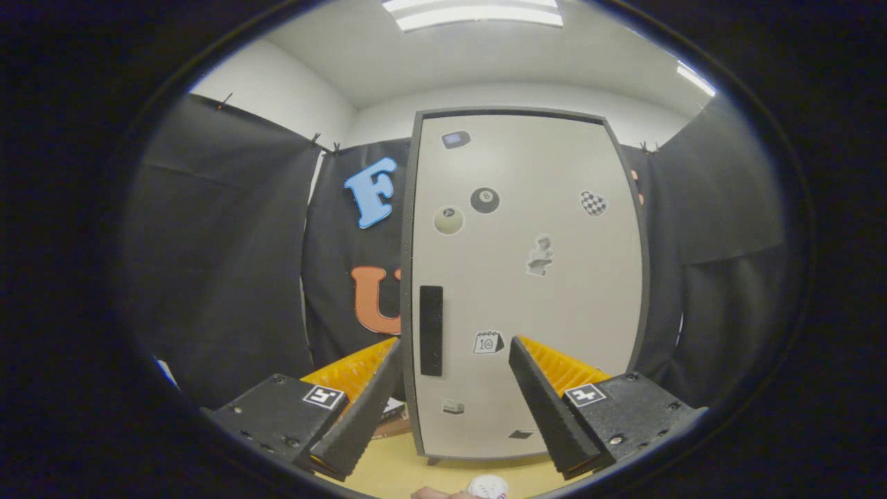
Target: Open the shoe cabinet door, grab the shoes and put them into the shoe cabinet, then close the shoe cabinet door.
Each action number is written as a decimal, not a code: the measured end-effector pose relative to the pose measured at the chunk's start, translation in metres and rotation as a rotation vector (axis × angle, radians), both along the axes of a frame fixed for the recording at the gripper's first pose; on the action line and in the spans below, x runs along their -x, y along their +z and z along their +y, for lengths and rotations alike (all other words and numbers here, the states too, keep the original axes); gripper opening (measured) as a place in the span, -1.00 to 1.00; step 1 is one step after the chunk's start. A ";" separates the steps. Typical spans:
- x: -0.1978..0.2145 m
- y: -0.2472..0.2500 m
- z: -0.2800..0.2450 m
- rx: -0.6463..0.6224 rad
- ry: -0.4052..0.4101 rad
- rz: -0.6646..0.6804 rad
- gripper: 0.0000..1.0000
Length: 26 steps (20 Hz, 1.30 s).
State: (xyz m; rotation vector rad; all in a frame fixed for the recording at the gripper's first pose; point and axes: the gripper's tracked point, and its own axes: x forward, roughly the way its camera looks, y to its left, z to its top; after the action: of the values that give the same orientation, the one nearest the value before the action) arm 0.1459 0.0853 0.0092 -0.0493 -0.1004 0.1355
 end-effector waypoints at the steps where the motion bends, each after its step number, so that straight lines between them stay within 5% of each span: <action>1: -0.009 -0.002 0.012 0.014 0.002 0.006 1.00; 10: -0.087 -0.009 0.028 -0.042 -0.101 0.118 0.97; 16: -0.122 -0.016 0.029 -0.059 -0.063 0.158 0.75; 19: -0.131 -0.019 0.033 -0.090 -0.050 0.201 0.33; 22: -0.126 -0.022 0.026 -0.028 -0.113 0.220 -0.40; 26: -0.103 -0.020 0.028 -0.057 -0.059 0.194 -0.46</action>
State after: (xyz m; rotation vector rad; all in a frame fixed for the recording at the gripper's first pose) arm 0.2486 0.1129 -0.0110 0.0175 0.0904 0.0781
